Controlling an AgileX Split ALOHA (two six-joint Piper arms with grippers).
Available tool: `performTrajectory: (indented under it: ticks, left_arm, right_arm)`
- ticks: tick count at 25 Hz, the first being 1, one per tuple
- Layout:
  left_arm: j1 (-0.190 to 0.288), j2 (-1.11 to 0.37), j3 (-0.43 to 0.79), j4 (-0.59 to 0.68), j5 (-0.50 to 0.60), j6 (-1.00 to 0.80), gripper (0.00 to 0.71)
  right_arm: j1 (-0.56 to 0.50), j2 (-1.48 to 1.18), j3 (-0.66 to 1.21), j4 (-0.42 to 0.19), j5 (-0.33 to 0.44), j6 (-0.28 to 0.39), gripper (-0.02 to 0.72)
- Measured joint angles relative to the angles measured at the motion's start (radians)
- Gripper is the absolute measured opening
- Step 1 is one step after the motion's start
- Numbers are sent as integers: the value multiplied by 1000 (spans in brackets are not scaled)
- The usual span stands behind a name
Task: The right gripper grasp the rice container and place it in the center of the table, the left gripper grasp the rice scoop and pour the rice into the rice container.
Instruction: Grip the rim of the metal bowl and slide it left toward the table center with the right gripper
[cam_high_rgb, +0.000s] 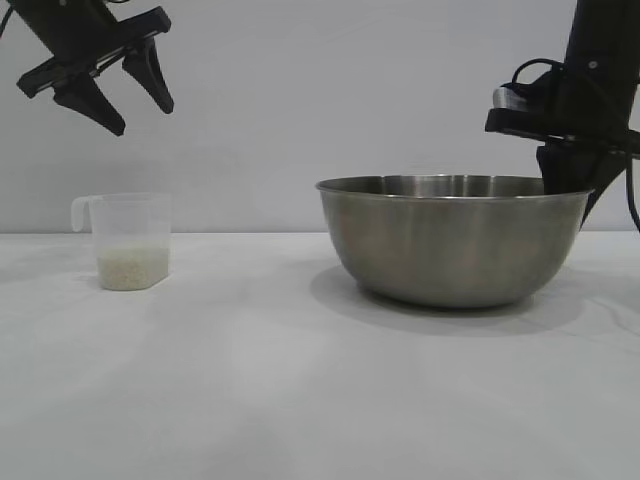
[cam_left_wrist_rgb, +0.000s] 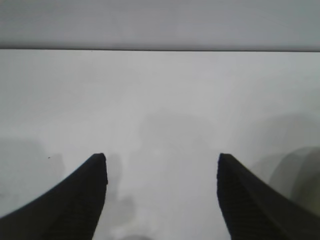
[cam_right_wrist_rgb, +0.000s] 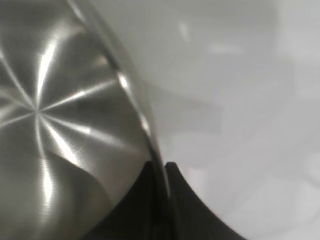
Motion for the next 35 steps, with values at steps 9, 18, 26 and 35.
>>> performTrajectory:
  ticks: [9, 18, 26, 35]
  left_arm:
    - [0, 0, 0, 0, 4, 0, 399]
    - [0, 0, 0, 0, 22, 0, 399]
    - [0, 0, 0, 0, 22, 0, 399]
    - [0, 0, 0, 0, 22, 0, 399]
  right_arm:
    - [90, 0, 0, 2, -3, 7, 0]
    - [90, 0, -2, -63, -14, 45, 0]
    - [90, 0, -4, -61, -32, 51, 214]
    - [90, 0, -39, -55, -6, 51, 616]
